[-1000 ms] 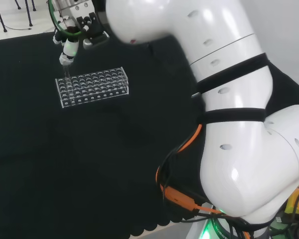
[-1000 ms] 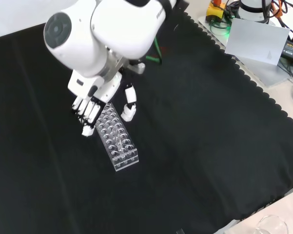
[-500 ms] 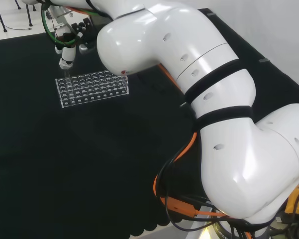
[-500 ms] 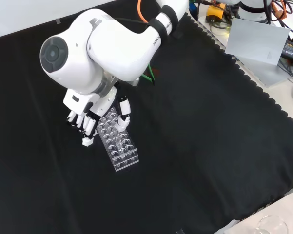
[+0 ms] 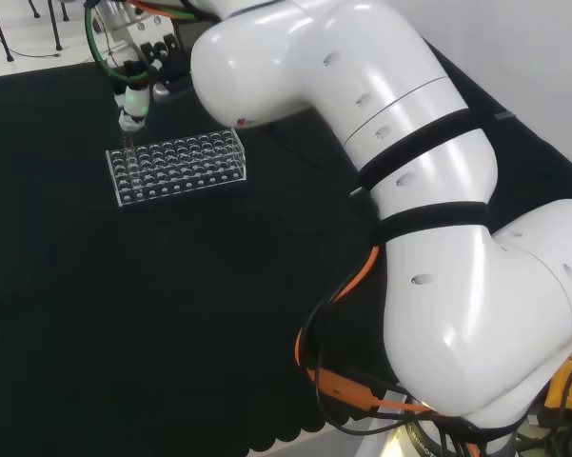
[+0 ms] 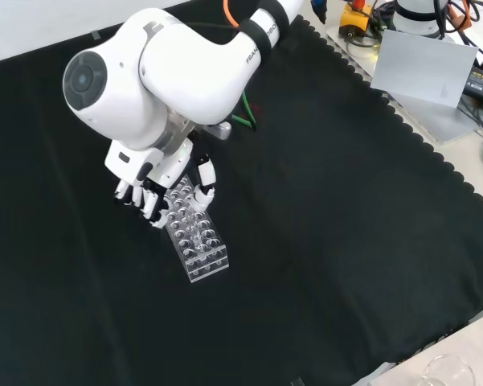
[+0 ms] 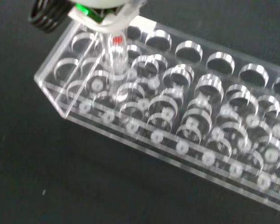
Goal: Pick up the test tube.
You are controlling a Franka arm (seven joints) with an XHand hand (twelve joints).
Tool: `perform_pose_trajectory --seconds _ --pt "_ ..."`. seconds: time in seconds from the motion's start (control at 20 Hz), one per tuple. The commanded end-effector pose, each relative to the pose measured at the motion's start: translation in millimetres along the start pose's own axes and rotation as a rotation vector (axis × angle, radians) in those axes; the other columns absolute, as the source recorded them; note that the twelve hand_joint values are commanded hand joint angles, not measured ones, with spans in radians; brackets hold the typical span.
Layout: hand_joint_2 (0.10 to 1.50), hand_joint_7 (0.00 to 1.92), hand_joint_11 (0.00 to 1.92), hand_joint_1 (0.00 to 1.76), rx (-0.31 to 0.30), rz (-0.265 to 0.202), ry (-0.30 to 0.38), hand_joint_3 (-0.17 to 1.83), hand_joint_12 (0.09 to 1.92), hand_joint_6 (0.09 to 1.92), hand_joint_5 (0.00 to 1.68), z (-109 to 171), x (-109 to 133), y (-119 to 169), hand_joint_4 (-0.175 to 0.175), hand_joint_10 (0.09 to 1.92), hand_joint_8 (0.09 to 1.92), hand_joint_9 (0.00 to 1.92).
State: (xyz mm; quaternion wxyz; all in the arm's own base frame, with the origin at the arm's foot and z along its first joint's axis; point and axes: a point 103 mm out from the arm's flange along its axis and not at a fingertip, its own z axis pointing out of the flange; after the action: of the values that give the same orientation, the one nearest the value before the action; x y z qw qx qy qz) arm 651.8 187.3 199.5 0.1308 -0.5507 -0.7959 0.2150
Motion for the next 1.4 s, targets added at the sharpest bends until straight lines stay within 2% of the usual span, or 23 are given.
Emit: perform_pose_trajectory --seconds 0.05,0.65,1.05,1.2,1.4 --pt "0.63 0.94 0.15 0.98 0.038 -0.003 0.127 0.67 1.57 0.91 0.53 34.4 7.8 -23.7 -0.175 0.85 0.78 0.64" --pt "0.61 0.93 0.15 1.0 0.009 -0.03 0.136 0.7 1.56 0.92 0.51 23.7 31.4 -13.1 -0.175 0.85 0.78 0.65" --pt "0.61 0.92 0.15 1.01 -0.026 -0.051 0.133 0.72 1.56 0.92 0.5 11.2 34.7 -10.1 -0.175 0.85 0.79 0.64" --pt "0.6 0.92 0.15 1.02 -0.019 -0.053 0.13 0.72 1.56 0.93 0.5 12.3 35.1 -11.3 -0.175 0.85 0.79 0.64" --pt "0.59 0.98 0.16 1.05 0.002 -0.055 0.103 0.75 1.56 0.94 0.55 18.7 47.4 -10.8 -0.175 0.85 0.79 0.66"
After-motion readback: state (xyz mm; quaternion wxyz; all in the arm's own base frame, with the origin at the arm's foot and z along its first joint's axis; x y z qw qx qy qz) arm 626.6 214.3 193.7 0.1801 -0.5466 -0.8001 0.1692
